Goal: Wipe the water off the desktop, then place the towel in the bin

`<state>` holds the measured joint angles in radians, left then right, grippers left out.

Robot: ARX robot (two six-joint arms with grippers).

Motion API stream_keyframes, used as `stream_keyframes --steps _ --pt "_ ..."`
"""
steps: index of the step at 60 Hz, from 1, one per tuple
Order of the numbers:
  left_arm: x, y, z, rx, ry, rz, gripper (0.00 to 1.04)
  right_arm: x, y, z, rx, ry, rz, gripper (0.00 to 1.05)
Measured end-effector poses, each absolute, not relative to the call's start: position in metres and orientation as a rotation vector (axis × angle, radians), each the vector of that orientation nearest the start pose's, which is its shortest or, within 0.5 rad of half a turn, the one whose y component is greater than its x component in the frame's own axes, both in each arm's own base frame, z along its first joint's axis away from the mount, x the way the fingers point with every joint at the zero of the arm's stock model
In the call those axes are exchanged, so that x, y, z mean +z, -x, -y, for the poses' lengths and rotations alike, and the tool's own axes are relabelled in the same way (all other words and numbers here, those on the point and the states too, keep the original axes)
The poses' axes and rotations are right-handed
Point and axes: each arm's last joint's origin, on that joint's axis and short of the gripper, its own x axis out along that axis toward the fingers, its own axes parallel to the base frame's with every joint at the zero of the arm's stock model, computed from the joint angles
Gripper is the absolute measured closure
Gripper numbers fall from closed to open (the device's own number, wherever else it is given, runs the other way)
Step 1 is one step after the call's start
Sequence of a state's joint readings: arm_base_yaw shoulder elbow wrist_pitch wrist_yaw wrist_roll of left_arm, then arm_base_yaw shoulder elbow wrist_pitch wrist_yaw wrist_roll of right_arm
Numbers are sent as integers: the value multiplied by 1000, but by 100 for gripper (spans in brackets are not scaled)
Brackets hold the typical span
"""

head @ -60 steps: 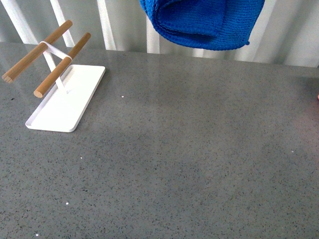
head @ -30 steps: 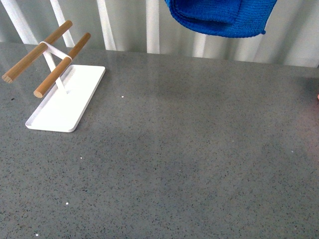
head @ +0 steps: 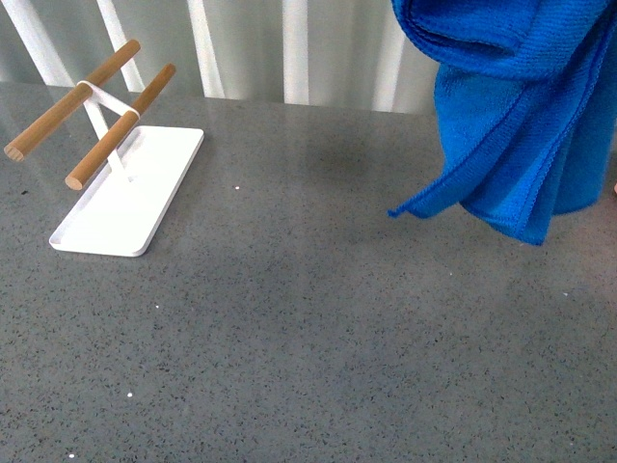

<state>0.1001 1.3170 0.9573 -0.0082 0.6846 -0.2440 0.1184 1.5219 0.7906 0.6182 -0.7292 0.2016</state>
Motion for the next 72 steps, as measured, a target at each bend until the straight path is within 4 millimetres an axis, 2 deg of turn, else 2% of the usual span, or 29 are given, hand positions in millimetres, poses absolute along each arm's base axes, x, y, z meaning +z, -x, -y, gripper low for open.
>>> stream_keyframes --steps 5,12,16,22,25,30,36,44,53,72 --pt "293 -266 -26 -526 365 -420 7 235 -313 -52 825 -229 -205 100" --pt "289 -213 -56 -538 338 -403 7 231 -312 -44 813 -222 -209 100" --pt "282 -193 -69 -512 322 -408 7 230 -312 -42 808 -220 -211 100" --pt "271 -178 -89 -441 300 -401 7 229 -312 -40 801 -217 -210 100" --pt "262 -176 -92 -266 180 -328 16 229 -312 -41 801 -217 -211 100" --pt "243 -166 -84 -39 39 -142 32 229 -312 -43 799 -212 -210 100" --pt "236 -156 -66 13 -17 -11 50 229 -311 -47 813 -205 -211 100" --pt "219 -147 -46 9 -13 1 75 226 -310 -47 803 -201 -223 100" --pt "205 -139 -34 11 -2 -8 100 223 -310 -46 787 -195 -238 100" --pt "188 -126 -16 5 2 -4 101 223 -307 -45 745 -159 -264 100"
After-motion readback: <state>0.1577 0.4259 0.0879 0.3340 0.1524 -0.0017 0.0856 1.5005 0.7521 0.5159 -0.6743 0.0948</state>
